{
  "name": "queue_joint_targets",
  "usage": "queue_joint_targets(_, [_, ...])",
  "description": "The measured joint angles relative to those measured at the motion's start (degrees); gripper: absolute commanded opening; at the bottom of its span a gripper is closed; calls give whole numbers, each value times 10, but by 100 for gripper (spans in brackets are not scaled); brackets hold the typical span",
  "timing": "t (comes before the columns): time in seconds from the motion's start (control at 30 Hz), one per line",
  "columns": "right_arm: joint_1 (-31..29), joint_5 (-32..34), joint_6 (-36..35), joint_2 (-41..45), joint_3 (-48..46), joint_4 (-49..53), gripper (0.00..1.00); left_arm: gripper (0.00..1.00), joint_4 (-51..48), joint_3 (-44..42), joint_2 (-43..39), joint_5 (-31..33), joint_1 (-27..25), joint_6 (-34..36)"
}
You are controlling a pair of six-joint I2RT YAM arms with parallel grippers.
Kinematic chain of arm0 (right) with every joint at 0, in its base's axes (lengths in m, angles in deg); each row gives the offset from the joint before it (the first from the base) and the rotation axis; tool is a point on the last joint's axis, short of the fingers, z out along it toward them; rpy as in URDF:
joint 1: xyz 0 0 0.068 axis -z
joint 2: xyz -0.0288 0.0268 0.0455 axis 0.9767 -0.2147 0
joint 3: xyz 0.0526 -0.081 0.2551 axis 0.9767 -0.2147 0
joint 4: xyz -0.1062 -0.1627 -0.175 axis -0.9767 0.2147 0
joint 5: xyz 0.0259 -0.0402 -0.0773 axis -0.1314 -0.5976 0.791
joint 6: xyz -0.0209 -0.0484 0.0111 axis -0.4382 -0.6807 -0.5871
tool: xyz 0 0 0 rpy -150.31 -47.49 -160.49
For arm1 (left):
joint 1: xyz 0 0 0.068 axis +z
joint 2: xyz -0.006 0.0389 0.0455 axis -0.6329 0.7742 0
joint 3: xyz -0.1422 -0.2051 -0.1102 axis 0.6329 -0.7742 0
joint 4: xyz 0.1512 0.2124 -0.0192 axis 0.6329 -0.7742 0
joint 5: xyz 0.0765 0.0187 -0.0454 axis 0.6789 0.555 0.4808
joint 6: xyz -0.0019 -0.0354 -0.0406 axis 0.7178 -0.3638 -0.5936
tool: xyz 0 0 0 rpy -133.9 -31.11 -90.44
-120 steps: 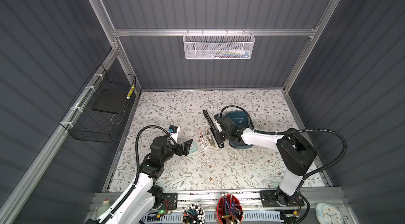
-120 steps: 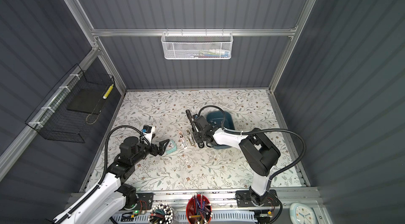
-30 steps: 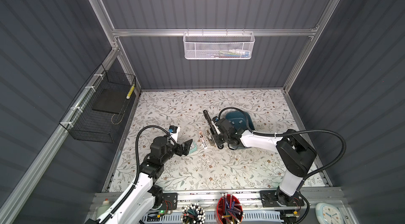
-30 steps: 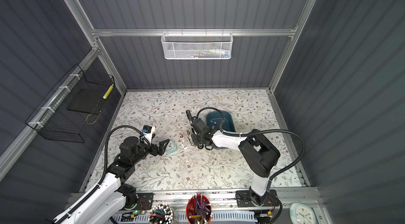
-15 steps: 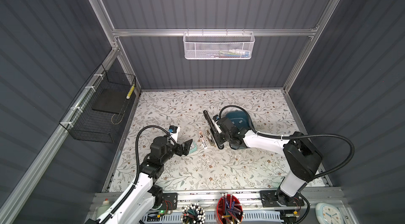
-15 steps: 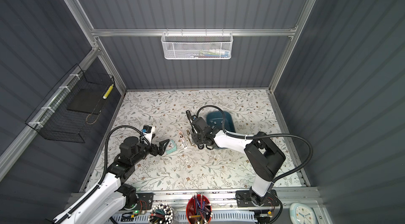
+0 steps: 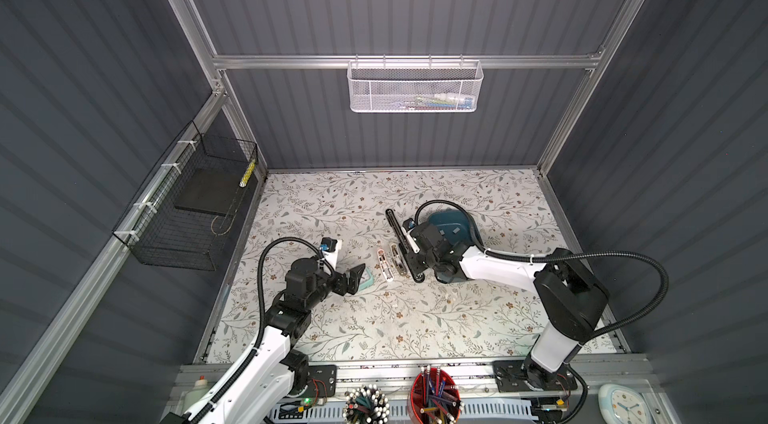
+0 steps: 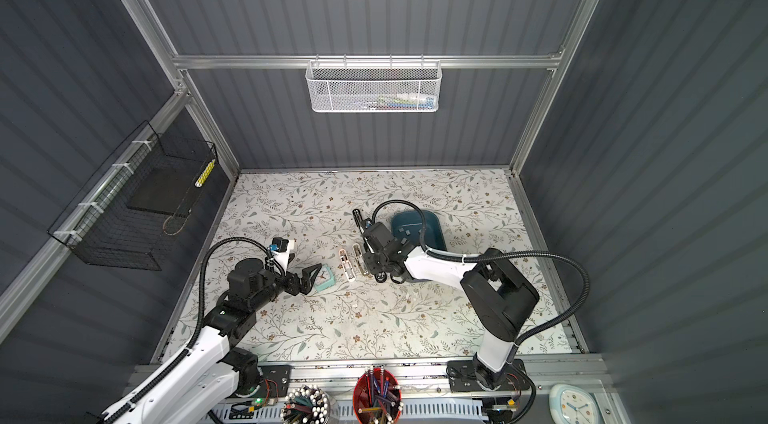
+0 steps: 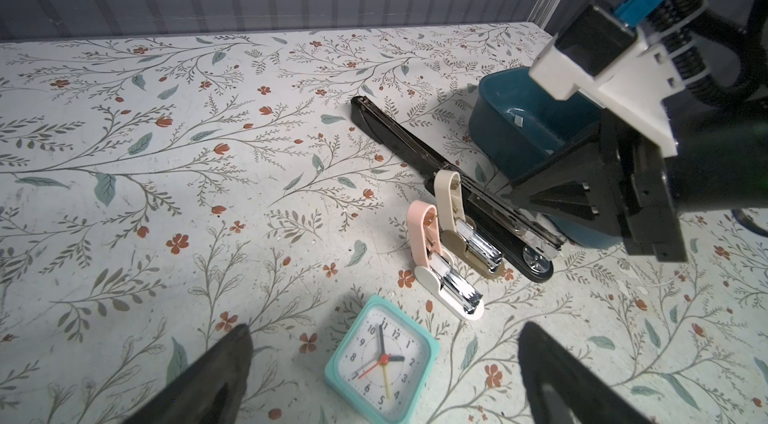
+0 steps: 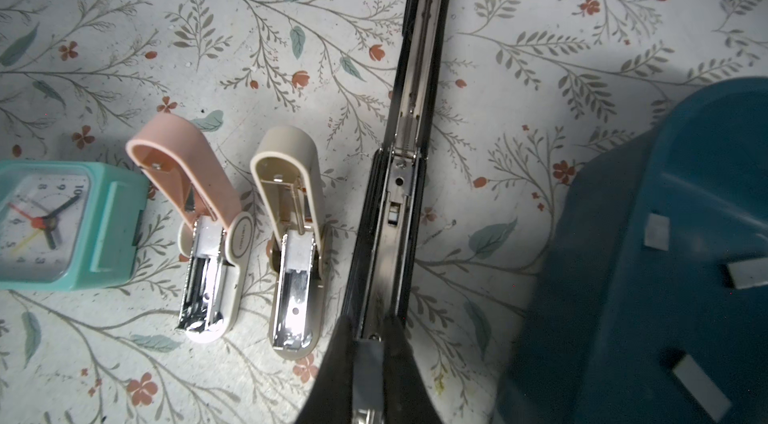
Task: Load the staples into the stapler
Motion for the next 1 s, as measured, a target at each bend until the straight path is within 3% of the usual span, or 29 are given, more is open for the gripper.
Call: queue_joint_targets(1.0, [0,0,3,-10,-2,-2,2,100,0,0,0,0,0,0])
